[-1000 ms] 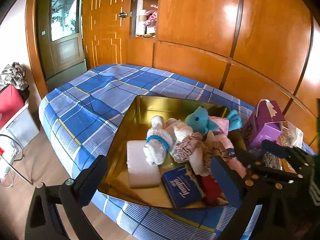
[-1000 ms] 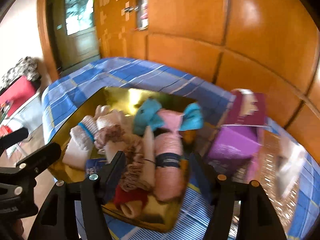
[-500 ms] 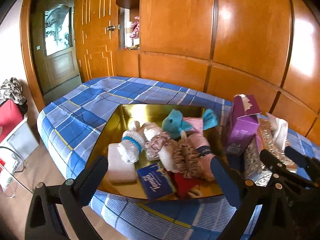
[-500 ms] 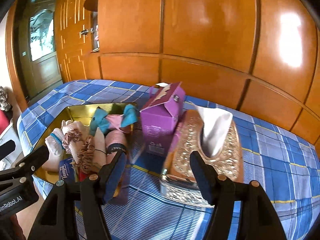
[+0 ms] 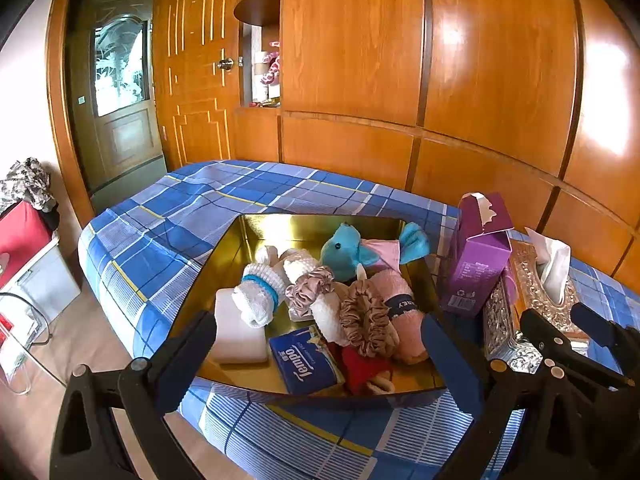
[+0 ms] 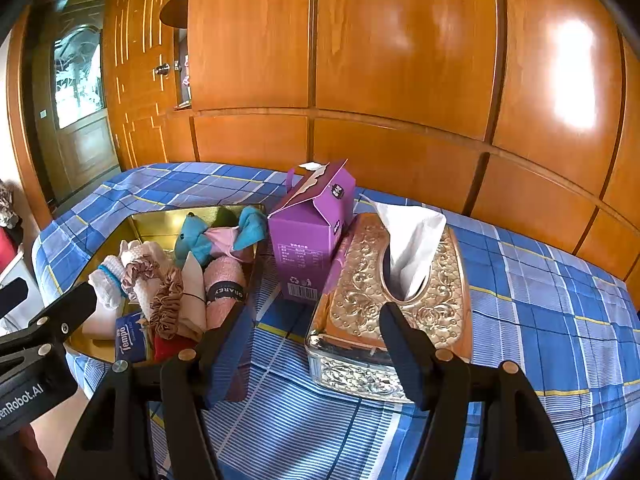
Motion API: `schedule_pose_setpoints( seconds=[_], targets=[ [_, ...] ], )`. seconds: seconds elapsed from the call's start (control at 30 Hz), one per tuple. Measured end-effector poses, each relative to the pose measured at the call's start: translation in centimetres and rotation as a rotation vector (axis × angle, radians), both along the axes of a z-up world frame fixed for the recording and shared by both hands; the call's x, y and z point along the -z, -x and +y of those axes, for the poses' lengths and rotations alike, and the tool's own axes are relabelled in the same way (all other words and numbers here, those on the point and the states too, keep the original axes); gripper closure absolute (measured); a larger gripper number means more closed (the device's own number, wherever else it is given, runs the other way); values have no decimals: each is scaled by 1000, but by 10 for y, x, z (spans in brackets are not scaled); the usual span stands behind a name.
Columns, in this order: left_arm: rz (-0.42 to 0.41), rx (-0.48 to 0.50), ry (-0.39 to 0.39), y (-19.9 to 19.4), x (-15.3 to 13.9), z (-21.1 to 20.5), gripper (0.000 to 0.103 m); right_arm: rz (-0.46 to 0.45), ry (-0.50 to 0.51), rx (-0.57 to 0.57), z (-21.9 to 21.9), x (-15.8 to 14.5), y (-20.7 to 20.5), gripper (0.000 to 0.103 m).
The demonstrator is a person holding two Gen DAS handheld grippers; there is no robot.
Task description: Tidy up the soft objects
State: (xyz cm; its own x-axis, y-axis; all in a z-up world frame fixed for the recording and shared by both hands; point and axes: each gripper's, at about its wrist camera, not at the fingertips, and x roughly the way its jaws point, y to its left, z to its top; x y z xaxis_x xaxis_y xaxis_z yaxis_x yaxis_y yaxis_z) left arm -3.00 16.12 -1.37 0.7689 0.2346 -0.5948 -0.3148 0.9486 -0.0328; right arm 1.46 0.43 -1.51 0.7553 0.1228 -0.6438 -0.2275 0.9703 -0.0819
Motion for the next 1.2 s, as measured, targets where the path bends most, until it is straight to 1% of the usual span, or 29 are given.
schedule_pose_setpoints(
  seconds=[1.2],
  targets=[
    [31,-10,4,-2,5,5,0,15,-4,-10,3,5,0,36]
  ],
)
